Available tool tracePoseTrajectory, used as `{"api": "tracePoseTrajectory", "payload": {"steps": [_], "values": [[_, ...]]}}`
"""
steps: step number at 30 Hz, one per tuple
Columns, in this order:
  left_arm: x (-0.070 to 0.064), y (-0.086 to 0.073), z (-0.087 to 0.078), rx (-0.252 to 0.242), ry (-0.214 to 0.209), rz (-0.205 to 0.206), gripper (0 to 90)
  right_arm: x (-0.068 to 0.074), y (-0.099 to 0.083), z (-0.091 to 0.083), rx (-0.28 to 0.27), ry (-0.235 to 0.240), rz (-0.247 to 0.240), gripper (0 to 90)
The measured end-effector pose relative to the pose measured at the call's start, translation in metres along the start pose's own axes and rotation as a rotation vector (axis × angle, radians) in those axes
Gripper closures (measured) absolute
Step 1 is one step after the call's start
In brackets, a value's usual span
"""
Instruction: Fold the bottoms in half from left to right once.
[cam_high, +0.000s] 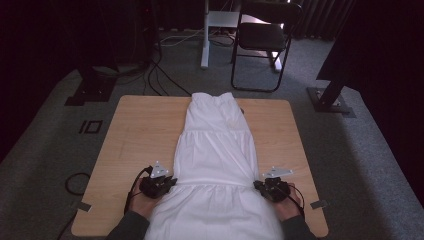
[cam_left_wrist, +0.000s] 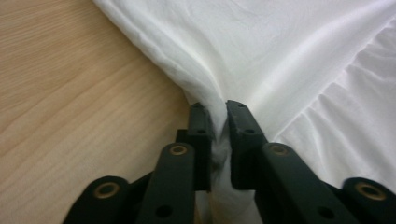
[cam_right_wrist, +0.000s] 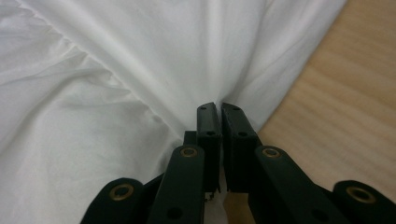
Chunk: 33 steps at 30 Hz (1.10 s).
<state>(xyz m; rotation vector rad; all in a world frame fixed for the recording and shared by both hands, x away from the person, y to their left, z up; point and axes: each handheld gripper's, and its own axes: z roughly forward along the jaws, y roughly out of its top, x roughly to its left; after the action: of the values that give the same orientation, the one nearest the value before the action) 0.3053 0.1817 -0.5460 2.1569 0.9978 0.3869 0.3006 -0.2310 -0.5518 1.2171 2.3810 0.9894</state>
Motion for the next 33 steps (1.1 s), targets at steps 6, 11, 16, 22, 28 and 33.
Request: {"api": "tracePoseTrajectory", "payload": {"steps": [6,11,16,22,28,33], "values": [[0.01,0.01,-0.002,-0.082,0.01,-0.056,58.5,-0.008,0.023,-0.002,-0.095,0.039,-0.004,58.8],[0.011,0.017,0.003,-0.108,-0.012,-0.044,55.6,-0.025,0.06,0.021,-0.128,0.046,0.016,55.7],[0.007,0.012,0.011,-0.088,-0.03,-0.046,51.2,-0.037,0.086,0.059,-0.076,0.051,0.055,52.2],[0.0,0.006,0.02,-0.056,-0.051,-0.05,45.8,-0.034,0.094,0.075,-0.029,-0.001,0.001,88.0],[-0.005,0.0,0.019,-0.069,-0.063,-0.071,44.9,-0.038,0.102,0.012,-0.277,-0.148,0.022,88.2],[-0.011,0.001,0.021,-0.064,-0.048,-0.039,44.8,-0.045,0.078,0.032,-0.146,-0.255,0.022,87.7]]}}
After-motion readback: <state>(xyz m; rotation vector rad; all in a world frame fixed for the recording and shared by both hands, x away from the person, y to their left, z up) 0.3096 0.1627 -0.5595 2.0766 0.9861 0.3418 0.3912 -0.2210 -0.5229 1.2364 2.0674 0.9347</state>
